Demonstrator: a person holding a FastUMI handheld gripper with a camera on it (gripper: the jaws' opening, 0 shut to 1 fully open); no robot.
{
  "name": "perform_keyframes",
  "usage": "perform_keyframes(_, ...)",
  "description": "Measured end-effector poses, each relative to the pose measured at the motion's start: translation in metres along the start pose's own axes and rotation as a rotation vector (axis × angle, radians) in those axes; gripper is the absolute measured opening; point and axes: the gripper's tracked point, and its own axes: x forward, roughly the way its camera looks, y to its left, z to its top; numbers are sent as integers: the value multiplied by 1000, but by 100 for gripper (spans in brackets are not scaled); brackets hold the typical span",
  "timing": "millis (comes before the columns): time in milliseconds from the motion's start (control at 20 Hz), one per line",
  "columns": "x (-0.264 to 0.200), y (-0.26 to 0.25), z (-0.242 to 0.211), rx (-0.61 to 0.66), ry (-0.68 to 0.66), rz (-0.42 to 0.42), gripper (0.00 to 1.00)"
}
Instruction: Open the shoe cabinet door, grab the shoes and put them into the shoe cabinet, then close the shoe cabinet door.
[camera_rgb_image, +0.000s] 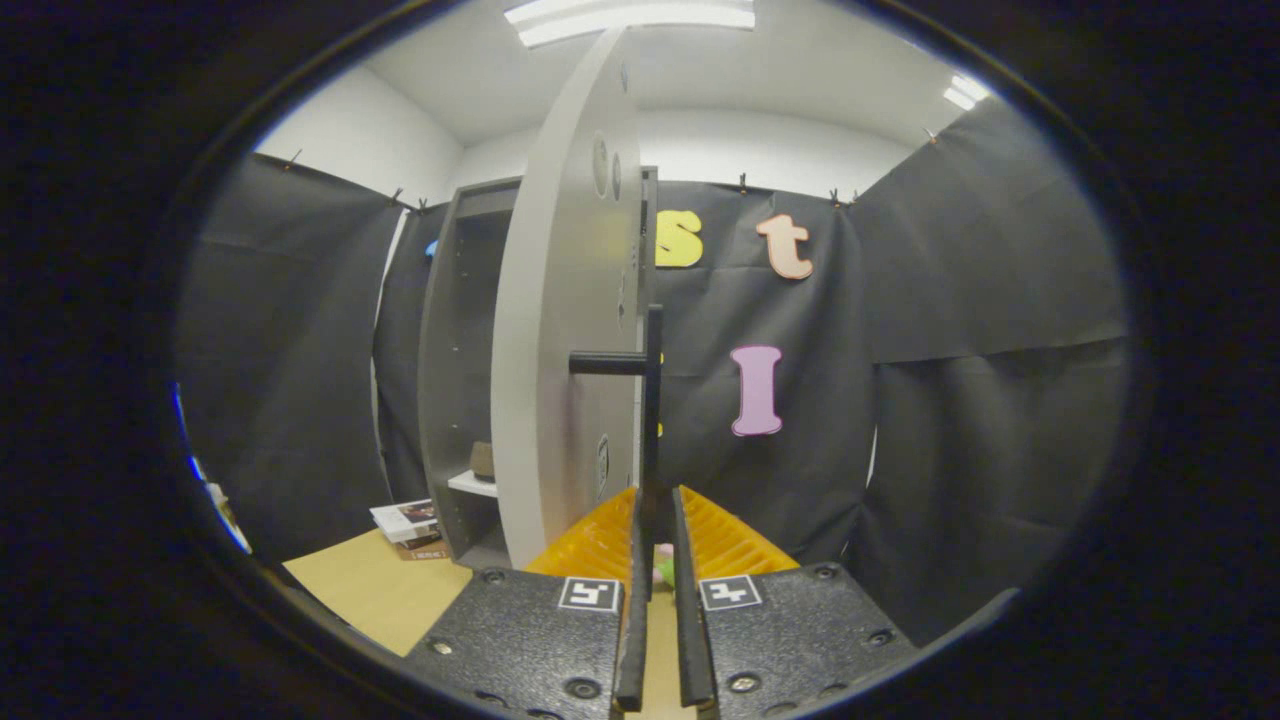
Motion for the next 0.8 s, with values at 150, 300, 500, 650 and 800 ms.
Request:
perform_keyframes(150, 2, -21, 0, 13, 0, 44, 24)
perform_keyframes(300, -6, -32, -1, 35, -9, 36, 38)
perform_keyframes(500, -45, -39, 4, 76, -47, -63, 79)
perform_keyframes(650, -69, -28, -27, 101, 59, -150, 87)
perform_keyframes(800, -84, 14, -38, 102, 108, -112, 96)
